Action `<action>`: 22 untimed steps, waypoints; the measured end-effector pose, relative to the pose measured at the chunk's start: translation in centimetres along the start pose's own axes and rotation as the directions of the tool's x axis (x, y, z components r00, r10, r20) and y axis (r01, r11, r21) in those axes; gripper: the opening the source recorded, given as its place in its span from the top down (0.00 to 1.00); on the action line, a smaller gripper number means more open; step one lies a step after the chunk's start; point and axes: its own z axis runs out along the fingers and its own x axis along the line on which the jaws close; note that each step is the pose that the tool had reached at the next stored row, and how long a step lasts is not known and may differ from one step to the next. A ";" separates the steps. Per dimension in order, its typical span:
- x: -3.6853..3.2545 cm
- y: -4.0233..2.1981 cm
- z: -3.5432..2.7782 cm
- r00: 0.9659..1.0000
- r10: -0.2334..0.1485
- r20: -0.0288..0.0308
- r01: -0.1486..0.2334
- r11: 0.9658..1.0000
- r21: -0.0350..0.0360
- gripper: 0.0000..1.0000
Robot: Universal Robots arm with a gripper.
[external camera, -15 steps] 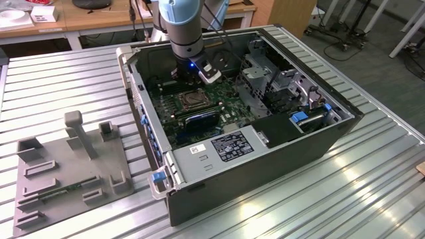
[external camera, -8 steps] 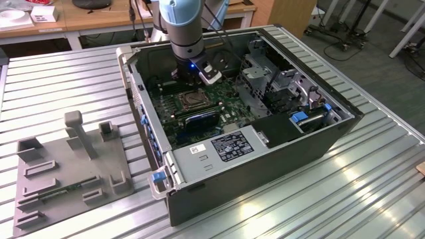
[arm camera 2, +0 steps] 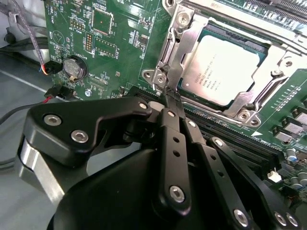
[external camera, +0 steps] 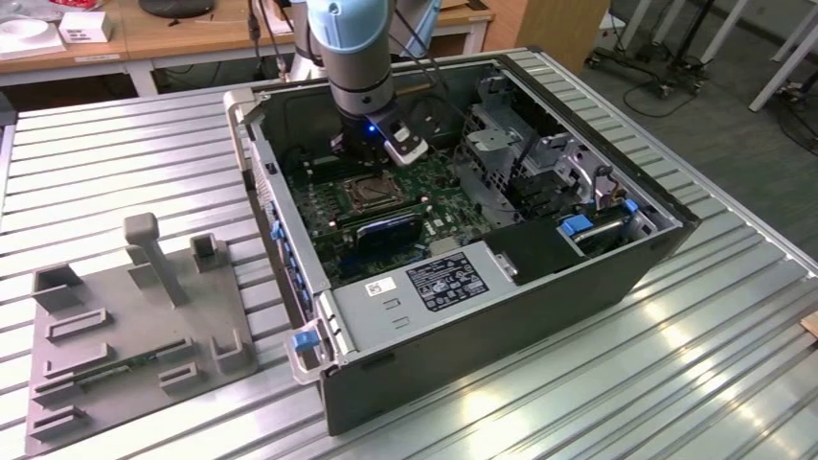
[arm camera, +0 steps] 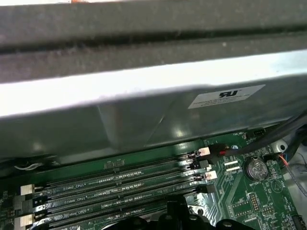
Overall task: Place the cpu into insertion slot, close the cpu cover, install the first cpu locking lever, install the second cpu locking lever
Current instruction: 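Install the first cpu locking lever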
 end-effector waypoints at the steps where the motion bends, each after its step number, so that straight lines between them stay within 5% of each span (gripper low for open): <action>1: 0.00 -0.03 0.00 1.000 0.000 0.000 0.000 1.000 -0.001 0.89; 10: 0.05 -0.12 0.05 1.000 0.001 0.001 -0.001 1.000 -0.006 0.89; 22: 0.20 -0.18 0.11 1.000 0.005 0.002 -0.005 1.000 -0.024 0.89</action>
